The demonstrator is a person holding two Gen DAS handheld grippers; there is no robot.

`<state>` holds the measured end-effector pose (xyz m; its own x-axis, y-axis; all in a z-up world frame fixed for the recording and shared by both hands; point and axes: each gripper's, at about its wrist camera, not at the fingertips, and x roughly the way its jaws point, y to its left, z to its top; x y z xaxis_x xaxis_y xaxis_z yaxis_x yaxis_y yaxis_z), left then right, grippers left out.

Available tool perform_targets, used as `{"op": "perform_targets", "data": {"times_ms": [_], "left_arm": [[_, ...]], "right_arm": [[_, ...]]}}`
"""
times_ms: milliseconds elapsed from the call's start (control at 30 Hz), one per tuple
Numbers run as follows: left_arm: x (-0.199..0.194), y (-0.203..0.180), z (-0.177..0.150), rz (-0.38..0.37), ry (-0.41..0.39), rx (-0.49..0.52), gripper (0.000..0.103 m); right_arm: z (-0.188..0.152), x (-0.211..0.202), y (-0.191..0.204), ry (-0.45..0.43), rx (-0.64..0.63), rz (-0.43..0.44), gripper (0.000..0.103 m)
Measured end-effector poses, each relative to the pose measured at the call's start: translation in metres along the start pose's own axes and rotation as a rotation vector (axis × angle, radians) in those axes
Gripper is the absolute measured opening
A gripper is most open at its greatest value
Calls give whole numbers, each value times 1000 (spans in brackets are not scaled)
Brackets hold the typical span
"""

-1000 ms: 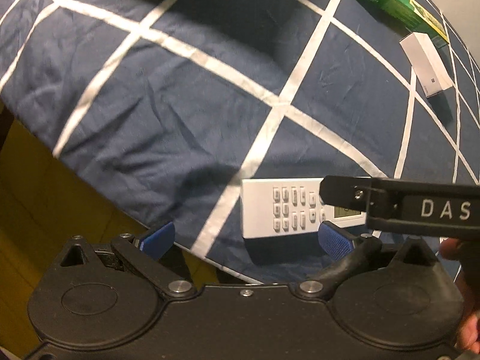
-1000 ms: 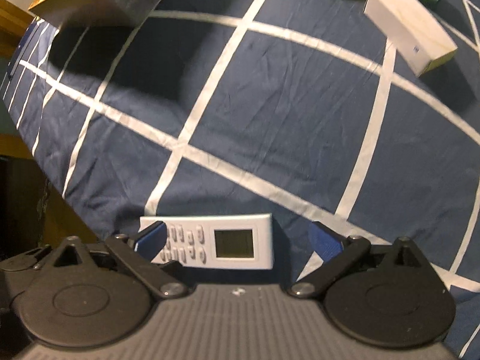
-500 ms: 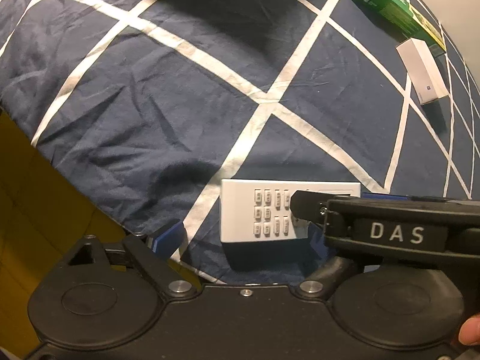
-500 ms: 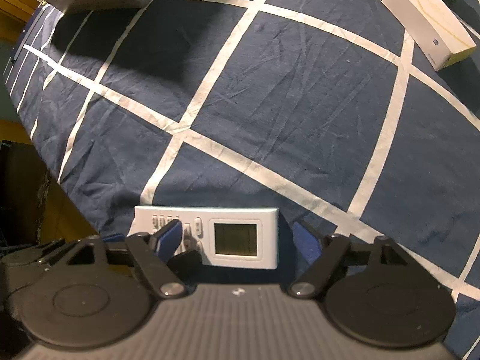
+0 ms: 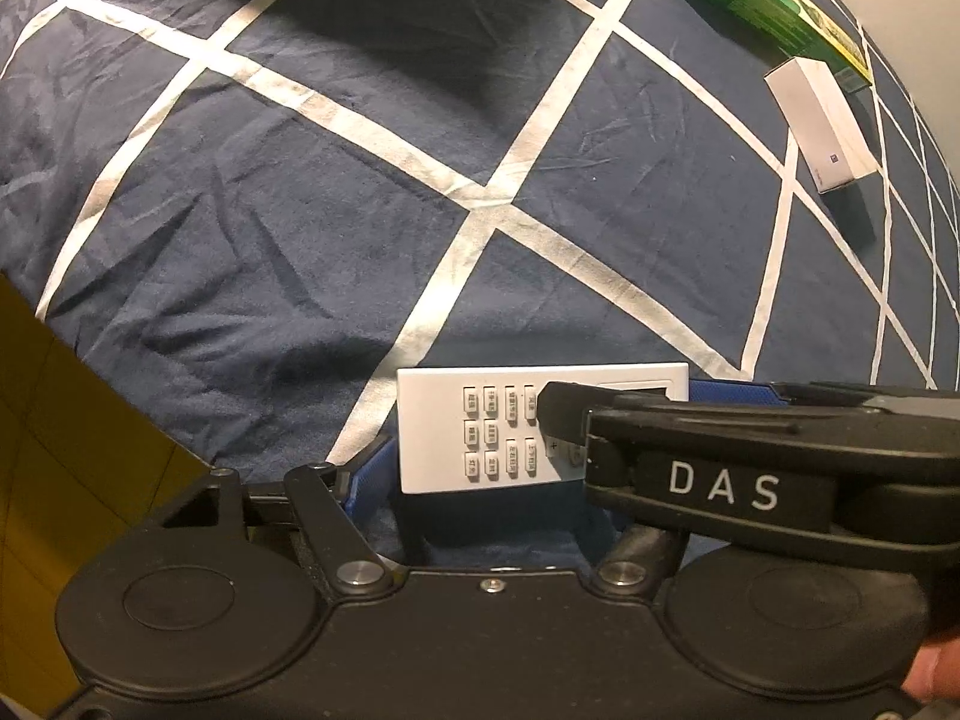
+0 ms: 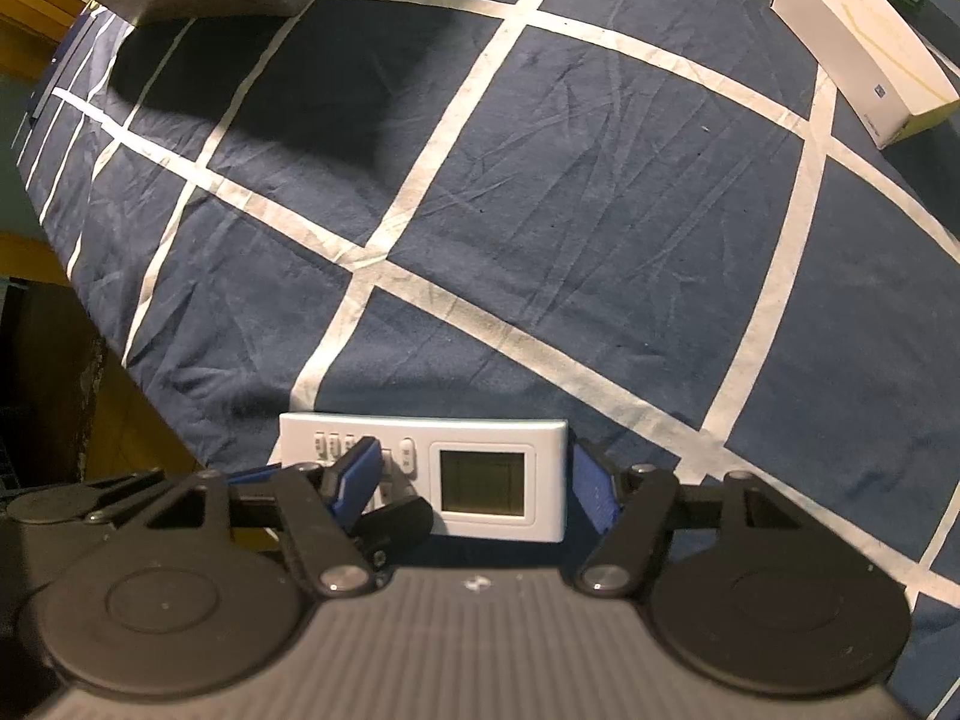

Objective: Organize objects
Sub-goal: 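Close the right gripper on the air-conditioner remote, then carry the air-conditioner remote with the right gripper toward the box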

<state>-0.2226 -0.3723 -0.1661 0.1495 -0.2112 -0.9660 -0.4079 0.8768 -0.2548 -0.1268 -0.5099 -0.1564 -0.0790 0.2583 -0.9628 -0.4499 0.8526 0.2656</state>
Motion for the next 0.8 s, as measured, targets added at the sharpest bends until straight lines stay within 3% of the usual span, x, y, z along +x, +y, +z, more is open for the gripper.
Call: {"op": "perform_targets", "data": {"times_ms": [367,800], "left_arm": [[-26,-2,15,22,-39,12,67],[-77,-3,65,74,-142,45,67]], "right_arm": [[15,-19,9,-40,-6,22,68],[62,-59,35,-144,-30,78,68]]}}
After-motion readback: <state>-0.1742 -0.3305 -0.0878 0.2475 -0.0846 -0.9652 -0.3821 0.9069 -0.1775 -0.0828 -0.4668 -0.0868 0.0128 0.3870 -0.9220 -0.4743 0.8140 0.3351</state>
